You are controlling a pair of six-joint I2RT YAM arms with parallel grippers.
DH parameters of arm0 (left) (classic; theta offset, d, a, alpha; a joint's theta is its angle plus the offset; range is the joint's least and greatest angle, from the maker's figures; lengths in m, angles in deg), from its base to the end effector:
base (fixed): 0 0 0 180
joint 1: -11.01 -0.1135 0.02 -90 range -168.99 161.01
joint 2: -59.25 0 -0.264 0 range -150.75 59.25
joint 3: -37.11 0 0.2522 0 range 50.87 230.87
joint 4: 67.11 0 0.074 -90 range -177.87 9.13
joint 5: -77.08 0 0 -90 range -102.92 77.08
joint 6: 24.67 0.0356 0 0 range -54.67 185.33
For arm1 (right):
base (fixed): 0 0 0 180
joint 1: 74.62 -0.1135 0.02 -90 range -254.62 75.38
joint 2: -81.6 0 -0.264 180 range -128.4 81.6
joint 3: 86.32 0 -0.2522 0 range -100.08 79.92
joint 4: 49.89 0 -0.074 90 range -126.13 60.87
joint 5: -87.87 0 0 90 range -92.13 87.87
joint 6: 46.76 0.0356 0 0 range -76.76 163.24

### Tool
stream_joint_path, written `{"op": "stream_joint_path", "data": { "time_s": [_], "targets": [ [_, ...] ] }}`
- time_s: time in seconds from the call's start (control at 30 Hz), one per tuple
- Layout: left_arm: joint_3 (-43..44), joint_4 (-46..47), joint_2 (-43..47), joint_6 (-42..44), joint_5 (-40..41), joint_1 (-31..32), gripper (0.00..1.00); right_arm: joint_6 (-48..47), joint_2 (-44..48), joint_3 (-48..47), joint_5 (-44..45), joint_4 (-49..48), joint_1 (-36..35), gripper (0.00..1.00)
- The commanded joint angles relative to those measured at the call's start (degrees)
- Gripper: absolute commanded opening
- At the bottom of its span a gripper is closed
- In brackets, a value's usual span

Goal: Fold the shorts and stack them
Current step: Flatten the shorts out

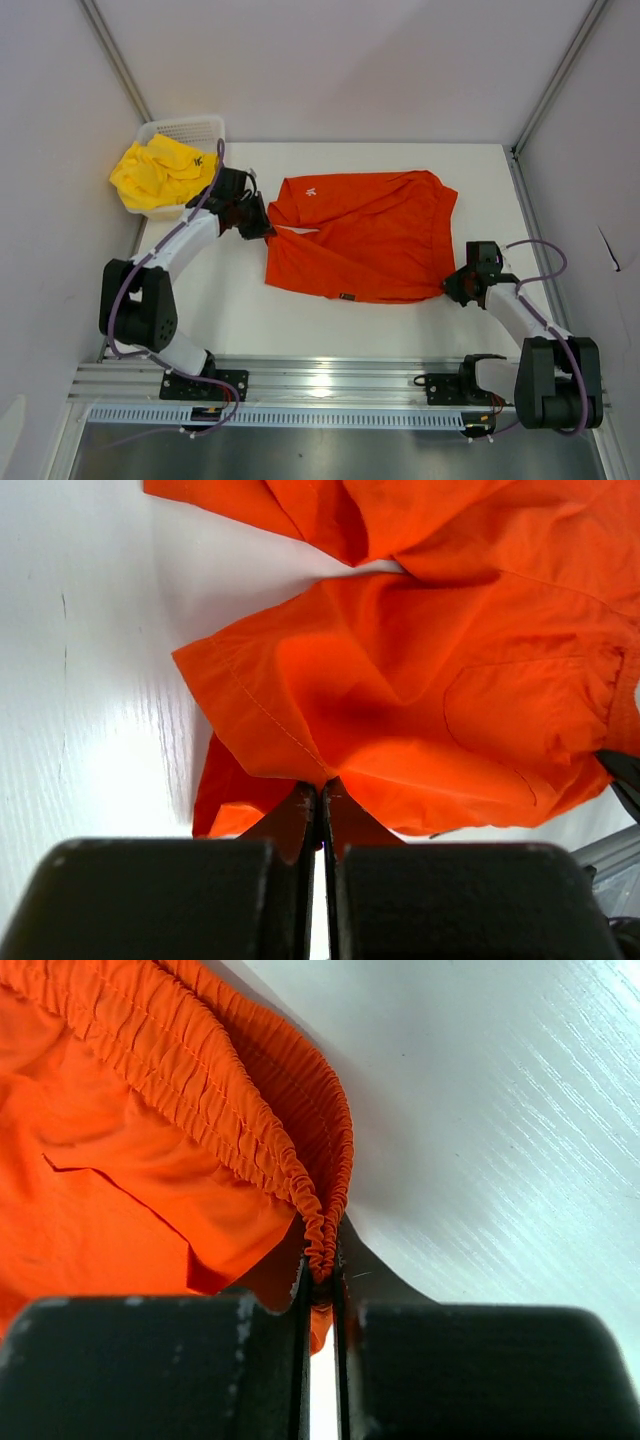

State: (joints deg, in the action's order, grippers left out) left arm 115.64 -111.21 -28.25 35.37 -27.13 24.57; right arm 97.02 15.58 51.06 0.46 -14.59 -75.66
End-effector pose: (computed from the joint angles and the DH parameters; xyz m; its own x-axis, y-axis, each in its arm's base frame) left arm 0.3118 -0.0842 0.2512 -0.8584 -0.2910 -0.4226 -0.0669 0.8801 -0.4701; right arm 0.2011 0.0020 0.1609 -0.5005 0.7970 -0.3381 0.6924 0.6030 0.3963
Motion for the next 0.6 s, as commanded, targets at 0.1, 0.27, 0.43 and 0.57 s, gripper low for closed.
{"op": "stream_joint_path", "data": {
  "time_s": [0.1,0.27,0.43,0.57],
  "targets": [
    [3.87,1.52,-3.73,-0.02,-2.48,-2.4,0.22,-0.61,-2.0,0.21,1.37,-1.32,0.42,0.0],
    [-2.36,3.62,2.32,-0.72,-3.79,-2.4,0.84,-0.6,-3.85,-2.07,0.75,-1.94,2.35,0.0],
    [-18.52,11.6,15.3,-1.68,-5.11,-2.31,0.91,-0.61,-7.72,-4.53,-0.48,-2.73,3.67,0.0],
    [-35.11,26.26,24.21,-4.84,-9.33,-2.23,0.9,-0.69,-9.56,-5.5,-1.88,-4.13,4.47,0.0]
  ]
}}
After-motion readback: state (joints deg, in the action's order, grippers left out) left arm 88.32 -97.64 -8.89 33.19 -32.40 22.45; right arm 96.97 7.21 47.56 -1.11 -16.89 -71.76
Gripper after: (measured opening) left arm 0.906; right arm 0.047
